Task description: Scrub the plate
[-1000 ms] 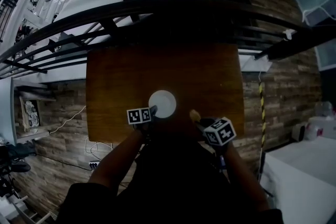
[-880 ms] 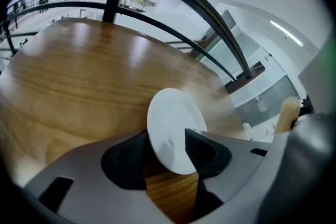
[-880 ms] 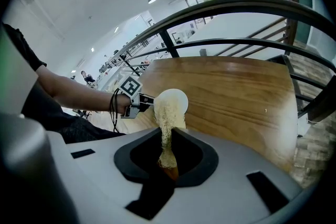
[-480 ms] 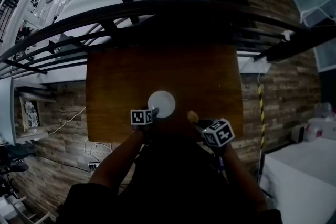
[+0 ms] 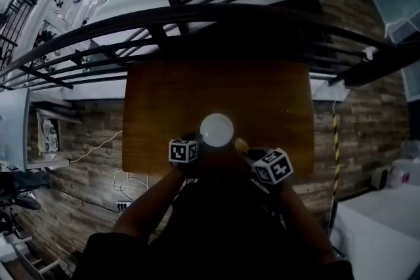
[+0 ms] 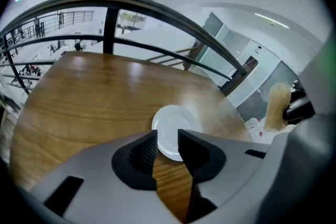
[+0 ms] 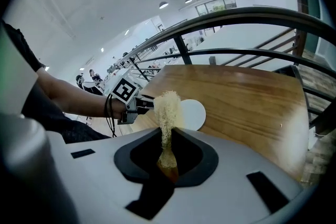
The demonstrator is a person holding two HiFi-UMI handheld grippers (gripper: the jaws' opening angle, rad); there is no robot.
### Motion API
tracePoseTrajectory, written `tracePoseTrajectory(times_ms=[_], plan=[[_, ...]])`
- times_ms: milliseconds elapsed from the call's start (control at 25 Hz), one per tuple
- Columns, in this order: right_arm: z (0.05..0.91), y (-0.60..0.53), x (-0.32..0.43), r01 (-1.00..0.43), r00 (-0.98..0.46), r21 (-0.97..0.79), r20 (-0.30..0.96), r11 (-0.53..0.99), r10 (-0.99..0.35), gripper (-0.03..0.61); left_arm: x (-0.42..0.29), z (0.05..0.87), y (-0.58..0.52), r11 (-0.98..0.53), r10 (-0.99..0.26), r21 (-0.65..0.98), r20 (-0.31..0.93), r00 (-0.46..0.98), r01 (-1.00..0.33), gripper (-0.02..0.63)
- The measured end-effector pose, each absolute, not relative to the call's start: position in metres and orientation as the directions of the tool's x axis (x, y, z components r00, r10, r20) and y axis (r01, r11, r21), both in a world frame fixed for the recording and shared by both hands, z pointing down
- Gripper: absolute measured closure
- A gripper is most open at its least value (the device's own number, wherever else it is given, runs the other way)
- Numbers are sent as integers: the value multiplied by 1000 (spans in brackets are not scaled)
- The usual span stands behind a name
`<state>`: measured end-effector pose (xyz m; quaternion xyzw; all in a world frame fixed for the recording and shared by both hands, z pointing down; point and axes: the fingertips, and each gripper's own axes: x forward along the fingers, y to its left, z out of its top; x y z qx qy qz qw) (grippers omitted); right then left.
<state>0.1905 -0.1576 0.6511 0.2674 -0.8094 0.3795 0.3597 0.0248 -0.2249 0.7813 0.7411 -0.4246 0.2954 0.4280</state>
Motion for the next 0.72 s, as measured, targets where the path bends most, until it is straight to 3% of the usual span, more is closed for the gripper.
tracePoseTrajectory(times_ms=[80,240,520,720], plan=[[646,-156,178,-694,-610,-422,775,583,-165,524,17,768,-225,-311,-421,347,784,456,-885,536],[631,-148,147,-663,-636,-417,752,621,-173,523,11,726,-217,-420,-466,305,736,492,-855,603],[610,-123,91,-639,-663,-398,719,658,-209,523,-9,646,-195,-431,-536,451,569,623,-782,604],[594,-103,56,-632,-671,-379,703,676,-233,523,-31,607,-171,-494,-542,446,513,666,-746,604]])
